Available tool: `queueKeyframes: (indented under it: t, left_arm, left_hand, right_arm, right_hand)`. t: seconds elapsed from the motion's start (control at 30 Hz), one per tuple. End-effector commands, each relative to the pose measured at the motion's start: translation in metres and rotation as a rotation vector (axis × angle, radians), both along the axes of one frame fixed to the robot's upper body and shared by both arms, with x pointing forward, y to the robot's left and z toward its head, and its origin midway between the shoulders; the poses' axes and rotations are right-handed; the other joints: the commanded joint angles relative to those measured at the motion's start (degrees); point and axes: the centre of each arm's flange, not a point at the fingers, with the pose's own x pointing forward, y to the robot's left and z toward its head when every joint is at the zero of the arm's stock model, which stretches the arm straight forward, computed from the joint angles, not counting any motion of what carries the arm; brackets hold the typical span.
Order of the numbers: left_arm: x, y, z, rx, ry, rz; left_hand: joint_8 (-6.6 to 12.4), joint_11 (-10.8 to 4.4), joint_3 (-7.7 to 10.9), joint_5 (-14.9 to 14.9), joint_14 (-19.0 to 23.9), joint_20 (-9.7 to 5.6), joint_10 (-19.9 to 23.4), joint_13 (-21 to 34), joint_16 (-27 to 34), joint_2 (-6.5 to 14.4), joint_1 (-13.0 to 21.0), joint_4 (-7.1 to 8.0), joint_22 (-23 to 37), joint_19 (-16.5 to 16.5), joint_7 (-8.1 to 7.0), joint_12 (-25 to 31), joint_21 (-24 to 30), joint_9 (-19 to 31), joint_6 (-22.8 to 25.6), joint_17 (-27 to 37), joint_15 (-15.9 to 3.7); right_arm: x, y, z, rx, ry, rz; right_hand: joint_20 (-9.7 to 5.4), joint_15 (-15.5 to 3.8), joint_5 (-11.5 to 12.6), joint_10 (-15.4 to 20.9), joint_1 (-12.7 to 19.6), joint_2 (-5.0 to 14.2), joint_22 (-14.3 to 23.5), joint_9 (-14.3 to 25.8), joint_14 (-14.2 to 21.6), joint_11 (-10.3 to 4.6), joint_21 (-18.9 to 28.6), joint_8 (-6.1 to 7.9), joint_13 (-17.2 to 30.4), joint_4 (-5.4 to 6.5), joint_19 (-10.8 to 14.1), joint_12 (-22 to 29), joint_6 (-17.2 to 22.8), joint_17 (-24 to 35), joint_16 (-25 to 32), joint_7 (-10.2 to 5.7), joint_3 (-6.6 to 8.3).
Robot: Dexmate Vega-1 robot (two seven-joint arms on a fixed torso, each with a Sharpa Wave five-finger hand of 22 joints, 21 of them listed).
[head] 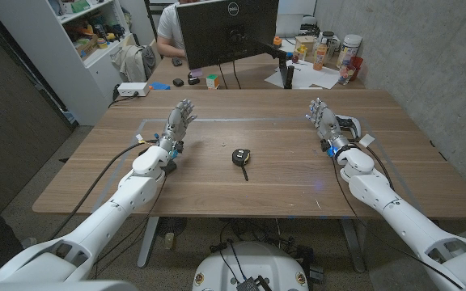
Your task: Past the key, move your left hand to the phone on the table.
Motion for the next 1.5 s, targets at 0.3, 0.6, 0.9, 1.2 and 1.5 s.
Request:
queueKeyframes:
  t: [0.3,0.6,0.9,1.2,1.5]
  left_arm:
    - [-0.003,-0.006,0.002,0.026,0.005,0.023]
    - [-0.032,-0.003,0.010,0.110,-0.009,0.160]
    - [-0.062,0.001,0.013,0.310,0.024,0.306]
    - [-0.096,0.007,0.017,0.530,0.004,0.489]
    - [-0.133,0.010,0.015,0.735,-0.063,0.682]
  left_hand:
    - [0.37,0.40,0.37,0.3,-0.7,0.39,0.2,0.2,0.5,6.0,0.1,0.00,0.3,-8.0,-0.24,0.5,1.3,0.2,-0.2,0.0,-0.10]
    - [1.69,-1.13,2.30,0.6,11.2,8.42,8.3,0.2,4.2,5.4,1.2,-0.57,0.2,-1.3,-2.70,2.6,2.1,0.1,5.3,-0.5,1.51]
    - [4.14,-0.65,4.09,-0.3,17.7,10.09,15.2,0.3,5.3,4.0,1.9,-1.13,0.3,2.6,-5.13,4.2,2.0,0.4,14.6,-1.1,2.75]
    - [5.37,-0.47,3.57,-1.1,20.0,11.14,17.8,0.4,5.6,2.6,1.4,-1.36,0.2,2.7,-6.20,4.7,1.2,0.4,19.7,-1.0,4.72]
    - [6.20,-0.48,4.63,-2.3,24.6,11.53,23.0,0.7,6.2,1.1,3.3,-4.09,0.3,2.2,-6.77,6.0,-0.6,0.3,24.9,-1.5,4.18]
  right_arm:
    - [0.005,-0.001,0.000,0.003,-0.008,0.005]
    - [0.006,-0.003,-0.003,0.012,-0.004,0.004]
    - [0.009,-0.004,-0.004,0.023,0.000,0.007]
    - [0.011,-0.004,-0.006,0.024,0.001,0.008]
    - [0.013,-0.004,-0.006,0.028,0.001,0.011]
  right_hand:
    - [-2.61,-0.11,0.4,-0.5,0.4,6.52,0.2,0.2,-0.4,-0.21,1.2,0.33,0.3,0.01,-5.1,0.3,-0.5,0.2,0.3,-0.04,0.32]
    - [-2.56,-0.09,0.4,-0.4,0.4,6.51,0.2,0.2,-0.4,-0.04,1.1,0.32,0.2,0.01,-5.1,0.3,-0.5,0.2,0.2,-0.11,0.32]
    - [-2.52,-0.06,0.4,-0.4,0.4,6.50,0.2,0.2,-0.4,0.03,0.9,0.30,0.3,0.02,-5.0,0.2,-0.6,0.2,0.2,-0.03,0.31]
    - [-2.50,-0.08,0.4,-0.4,0.3,6.44,0.2,0.2,-0.4,0.01,0.8,0.29,0.3,0.03,-5.0,0.2,-0.5,0.2,0.2,-0.02,0.28]
    - [-2.47,-0.06,0.4,-0.3,0.3,6.39,0.2,0.2,-0.3,0.18,0.6,0.29,0.3,0.05,-4.9,0.2,-0.6,0.2,0.2,0.05,0.22]
